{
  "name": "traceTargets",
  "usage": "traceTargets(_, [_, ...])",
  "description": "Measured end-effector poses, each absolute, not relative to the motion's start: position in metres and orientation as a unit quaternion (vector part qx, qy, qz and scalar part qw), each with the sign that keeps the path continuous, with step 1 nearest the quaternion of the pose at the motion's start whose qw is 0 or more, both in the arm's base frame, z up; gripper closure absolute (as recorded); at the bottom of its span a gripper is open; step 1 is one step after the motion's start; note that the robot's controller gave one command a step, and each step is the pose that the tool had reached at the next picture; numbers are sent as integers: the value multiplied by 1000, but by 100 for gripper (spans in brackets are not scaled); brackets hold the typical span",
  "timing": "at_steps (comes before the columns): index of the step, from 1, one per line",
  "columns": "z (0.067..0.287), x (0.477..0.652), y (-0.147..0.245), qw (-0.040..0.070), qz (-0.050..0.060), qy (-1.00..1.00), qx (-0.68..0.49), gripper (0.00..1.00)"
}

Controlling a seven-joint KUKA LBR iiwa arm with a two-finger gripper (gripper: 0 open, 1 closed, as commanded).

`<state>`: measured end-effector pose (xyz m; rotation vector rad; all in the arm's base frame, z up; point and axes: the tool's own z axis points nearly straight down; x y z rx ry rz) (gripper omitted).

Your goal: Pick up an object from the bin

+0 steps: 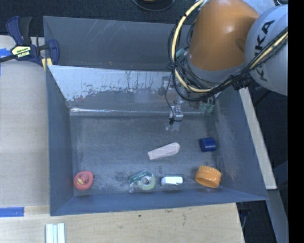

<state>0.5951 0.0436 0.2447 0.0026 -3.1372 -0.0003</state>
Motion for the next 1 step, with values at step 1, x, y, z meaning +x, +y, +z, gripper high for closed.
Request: traceTargets(1, [250,596,43,-2,0,-1000,0,0])
